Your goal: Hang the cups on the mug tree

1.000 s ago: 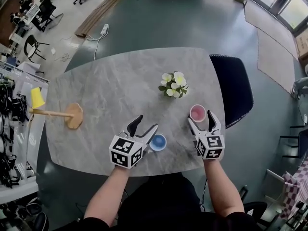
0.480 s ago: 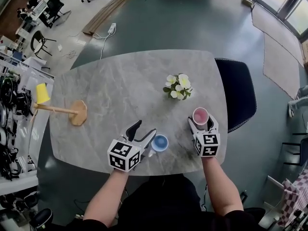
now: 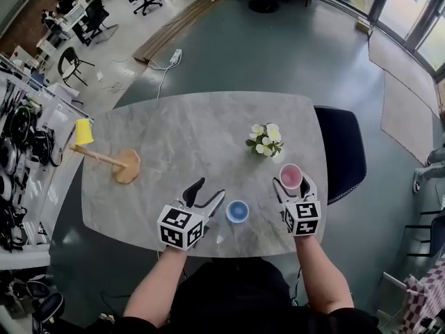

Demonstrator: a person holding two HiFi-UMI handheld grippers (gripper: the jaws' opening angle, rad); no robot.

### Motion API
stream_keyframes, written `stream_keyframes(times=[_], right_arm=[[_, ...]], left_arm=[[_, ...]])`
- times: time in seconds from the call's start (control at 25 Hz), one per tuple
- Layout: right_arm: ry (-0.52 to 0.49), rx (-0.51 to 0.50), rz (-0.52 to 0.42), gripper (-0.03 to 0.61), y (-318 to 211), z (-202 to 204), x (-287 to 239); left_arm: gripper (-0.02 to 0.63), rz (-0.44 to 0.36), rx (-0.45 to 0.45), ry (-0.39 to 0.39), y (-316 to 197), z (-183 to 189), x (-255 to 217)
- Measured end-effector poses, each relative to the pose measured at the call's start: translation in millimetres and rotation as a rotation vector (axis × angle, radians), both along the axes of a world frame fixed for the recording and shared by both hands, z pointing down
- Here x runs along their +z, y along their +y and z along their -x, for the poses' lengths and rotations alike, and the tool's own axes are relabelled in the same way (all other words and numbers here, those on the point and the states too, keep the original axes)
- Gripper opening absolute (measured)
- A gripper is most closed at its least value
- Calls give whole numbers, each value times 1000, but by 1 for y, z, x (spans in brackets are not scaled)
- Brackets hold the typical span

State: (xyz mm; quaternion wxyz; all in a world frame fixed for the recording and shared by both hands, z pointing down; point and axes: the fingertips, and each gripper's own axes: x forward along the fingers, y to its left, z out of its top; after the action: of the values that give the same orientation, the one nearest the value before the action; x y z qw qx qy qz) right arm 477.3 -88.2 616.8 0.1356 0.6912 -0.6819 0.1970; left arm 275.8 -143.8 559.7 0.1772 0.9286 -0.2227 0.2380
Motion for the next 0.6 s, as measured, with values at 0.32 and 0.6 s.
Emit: stream_keyframes(times=[0.32, 0.6], right_arm=[[14, -64, -86, 333, -24, 54, -59], [41, -169, -120, 333, -55, 145, -90]], left_arm=[[279, -62, -78, 38, -21, 64, -32], [279, -127, -129, 79, -42, 143, -49]])
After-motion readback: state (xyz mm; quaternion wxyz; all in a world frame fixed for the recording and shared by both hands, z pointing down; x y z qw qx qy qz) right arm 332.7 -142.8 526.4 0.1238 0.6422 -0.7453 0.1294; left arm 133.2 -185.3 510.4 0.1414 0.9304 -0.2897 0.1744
